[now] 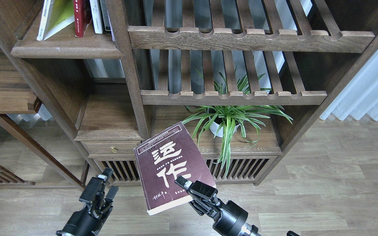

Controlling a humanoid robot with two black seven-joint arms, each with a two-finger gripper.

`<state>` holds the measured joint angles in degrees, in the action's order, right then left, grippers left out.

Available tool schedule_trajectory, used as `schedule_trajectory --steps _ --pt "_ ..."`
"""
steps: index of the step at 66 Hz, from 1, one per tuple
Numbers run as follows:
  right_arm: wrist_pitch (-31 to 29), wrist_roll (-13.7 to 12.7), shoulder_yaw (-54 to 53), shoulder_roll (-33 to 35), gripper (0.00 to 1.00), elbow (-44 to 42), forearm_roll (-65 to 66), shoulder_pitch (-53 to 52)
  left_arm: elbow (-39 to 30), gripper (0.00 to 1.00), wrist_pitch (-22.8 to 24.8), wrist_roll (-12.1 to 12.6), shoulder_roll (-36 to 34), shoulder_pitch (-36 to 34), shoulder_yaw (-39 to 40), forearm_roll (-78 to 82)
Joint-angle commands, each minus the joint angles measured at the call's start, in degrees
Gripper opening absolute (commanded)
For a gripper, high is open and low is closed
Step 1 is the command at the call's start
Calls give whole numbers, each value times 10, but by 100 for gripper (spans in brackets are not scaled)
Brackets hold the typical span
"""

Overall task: Organize books on shelf
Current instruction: 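Lower the maroon book and grasp it with both grippers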

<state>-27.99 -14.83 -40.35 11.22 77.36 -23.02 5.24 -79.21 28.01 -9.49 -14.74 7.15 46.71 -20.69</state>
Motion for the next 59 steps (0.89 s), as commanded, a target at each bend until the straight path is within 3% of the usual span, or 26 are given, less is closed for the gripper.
schedule_trajectory --steps 1,36,59 --pt "0 -29 26 7 6 0 -19 -15 0 100 0 0 -2 -20 -28 -2" --pt "0 -34 30 7 6 -6 -30 -19 0 100 0 4 -31 -46 -108 -1" --pt "0 -35 33 7 6 -4 -29 -3 0 100 0 7 -30 -42 -114 -1"
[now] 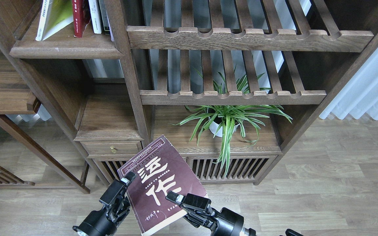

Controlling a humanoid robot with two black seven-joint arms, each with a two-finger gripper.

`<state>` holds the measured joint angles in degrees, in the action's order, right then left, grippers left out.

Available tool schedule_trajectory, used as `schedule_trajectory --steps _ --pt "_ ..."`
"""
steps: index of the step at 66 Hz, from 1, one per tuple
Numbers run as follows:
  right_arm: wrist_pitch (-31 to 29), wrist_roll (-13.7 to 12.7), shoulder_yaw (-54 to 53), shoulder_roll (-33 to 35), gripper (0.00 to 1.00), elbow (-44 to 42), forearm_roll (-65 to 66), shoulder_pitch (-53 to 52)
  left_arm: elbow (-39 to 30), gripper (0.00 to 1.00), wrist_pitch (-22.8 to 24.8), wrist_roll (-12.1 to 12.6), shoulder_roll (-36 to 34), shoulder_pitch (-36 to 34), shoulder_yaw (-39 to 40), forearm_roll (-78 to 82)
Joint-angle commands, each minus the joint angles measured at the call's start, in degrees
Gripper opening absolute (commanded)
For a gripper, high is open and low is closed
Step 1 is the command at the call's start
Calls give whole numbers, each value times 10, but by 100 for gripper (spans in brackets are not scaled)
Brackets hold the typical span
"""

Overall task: Organize books on shelf
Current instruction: 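Lower the maroon book and grasp it with both grippers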

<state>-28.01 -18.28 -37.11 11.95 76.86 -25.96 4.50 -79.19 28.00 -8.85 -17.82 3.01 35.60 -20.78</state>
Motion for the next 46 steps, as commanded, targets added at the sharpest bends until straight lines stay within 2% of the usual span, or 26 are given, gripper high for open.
schedule_trajectory --steps 1,7,19,22,23,24,25,28,29,30,46 --pt "0 -1 1 0 6 1 0 5 0 100 0 0 2 -1 -4 1" --pt "0 -2 6 0 6 1 1 10 0 98 0 1 0 -5 -18 1" --pt "0 -5 9 -2 6 2 2 17 1 81 0 2 -6 -7 -25 3" --pt "0 -5 9 -2 6 2 2 18 1 70 0 2 -8 -10 -25 3" --pt "0 -6 9 -2 6 2 3 19 1 61 0 1 -10 -13 -26 3" --pt "0 -6 9 -2 6 2 3 19 1 59 0 1 -10 -13 -27 3" --pt "0 -6 9 -2 6 2 3 20 0 50 0 0 -12 -16 -29 3" --pt "0 -6 9 -2 7 2 4 21 1 33 0 -5 -13 -23 -34 3" --pt "0 -6 9 -2 7 2 4 21 2 18 0 -6 -12 -31 -39 2" --pt "0 -6 9 -2 7 2 4 21 2 12 0 -6 -12 -34 -41 3" --pt "0 -6 6 -1 8 2 5 22 1 7 0 -1 -40 -35 -46 3"
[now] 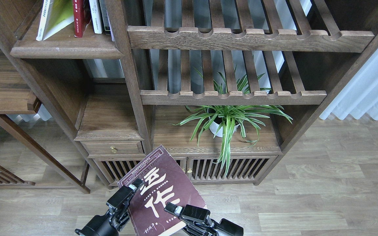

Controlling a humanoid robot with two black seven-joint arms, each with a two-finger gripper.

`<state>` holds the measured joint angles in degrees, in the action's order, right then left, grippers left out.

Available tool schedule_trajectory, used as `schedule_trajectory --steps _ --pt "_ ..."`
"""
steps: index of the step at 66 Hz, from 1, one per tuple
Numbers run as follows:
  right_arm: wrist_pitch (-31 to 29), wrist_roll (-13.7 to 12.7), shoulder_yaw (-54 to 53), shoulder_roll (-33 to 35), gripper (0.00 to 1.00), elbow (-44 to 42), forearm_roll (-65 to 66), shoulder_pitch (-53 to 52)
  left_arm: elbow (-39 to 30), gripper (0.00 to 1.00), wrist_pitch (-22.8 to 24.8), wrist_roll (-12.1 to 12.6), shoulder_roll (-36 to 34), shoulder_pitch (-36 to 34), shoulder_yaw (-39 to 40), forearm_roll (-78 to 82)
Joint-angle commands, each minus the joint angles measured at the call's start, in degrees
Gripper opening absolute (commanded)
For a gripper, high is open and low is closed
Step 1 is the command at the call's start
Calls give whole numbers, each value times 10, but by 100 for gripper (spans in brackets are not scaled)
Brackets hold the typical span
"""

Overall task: Organize books on shelf
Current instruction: 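Lower the maroon book and grasp it with both grippers, then lift the maroon book with the left gripper up to the top shelf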

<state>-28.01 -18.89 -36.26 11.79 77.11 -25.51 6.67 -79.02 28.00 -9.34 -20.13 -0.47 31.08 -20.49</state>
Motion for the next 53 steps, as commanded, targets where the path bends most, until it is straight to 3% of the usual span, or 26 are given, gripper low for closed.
schedule_trajectory --steps 1,14,16,18,22,25,53 --pt "0 1 -3 1 8 0 0 0 -1 7 0 4 -18 -1 -1 0" --pt "0 1 -6 0 12 0 2 0 -1 6 0 6 -31 -1 -5 1" --pt "0 2 -7 -1 20 0 5 -1 -1 6 0 6 -32 -1 -5 1" --pt "0 3 -8 -3 35 -2 13 -2 -1 6 0 6 -34 -1 -5 1" --pt "0 3 -11 -2 85 -8 47 -9 -1 6 0 6 -37 -1 -5 1" --pt "0 6 -14 -3 99 -14 76 -13 -1 6 0 6 -38 -1 -5 1" --pt "0 10 -47 -14 99 -73 96 -24 -1 7 0 -3 -54 -7 1 -4"
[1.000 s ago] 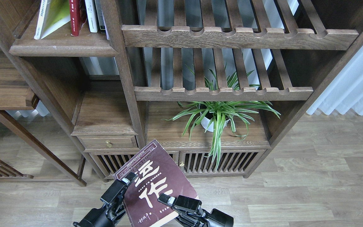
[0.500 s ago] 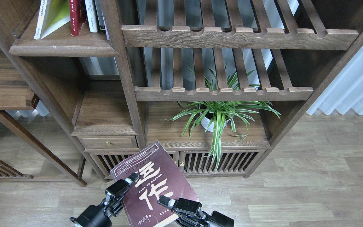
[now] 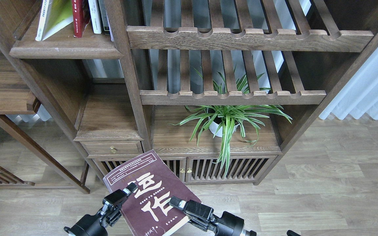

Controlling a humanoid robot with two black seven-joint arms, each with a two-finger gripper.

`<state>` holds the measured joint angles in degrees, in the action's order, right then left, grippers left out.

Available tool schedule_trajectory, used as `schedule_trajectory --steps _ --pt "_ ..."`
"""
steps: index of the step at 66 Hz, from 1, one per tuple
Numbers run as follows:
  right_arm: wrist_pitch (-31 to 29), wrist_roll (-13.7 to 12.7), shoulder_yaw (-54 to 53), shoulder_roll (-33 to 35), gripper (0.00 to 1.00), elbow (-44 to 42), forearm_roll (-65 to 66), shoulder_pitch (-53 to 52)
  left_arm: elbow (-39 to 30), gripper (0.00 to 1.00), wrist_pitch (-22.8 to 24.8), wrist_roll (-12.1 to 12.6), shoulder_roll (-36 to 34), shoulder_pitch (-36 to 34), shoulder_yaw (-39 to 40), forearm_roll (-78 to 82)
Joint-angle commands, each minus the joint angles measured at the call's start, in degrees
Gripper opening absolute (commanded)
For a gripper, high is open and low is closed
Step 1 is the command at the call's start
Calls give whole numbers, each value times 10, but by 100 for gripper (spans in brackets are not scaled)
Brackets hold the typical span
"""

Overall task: Organize books on shelf
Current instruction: 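Lift the maroon book with the left gripper up to the top shelf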

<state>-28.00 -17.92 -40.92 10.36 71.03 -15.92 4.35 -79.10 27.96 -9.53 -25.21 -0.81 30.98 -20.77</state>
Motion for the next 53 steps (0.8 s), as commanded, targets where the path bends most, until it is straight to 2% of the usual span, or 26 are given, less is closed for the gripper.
schedule_trajectory --steps 1,23,44,53 --pt "0 0 0 1 99 -14 0 0 0 7 0 -1 -4 -3 2 -2" --pt "0 -1 -14 12 99 -55 1 -2 0 9 0 -3 -69 -5 21 -1" --pt "0 0 -38 12 99 -65 0 -10 0 8 0 -6 -257 -78 19 -2" --pt "0 -1 -40 10 99 -73 0 -13 0 8 0 -6 -309 -104 19 -2"
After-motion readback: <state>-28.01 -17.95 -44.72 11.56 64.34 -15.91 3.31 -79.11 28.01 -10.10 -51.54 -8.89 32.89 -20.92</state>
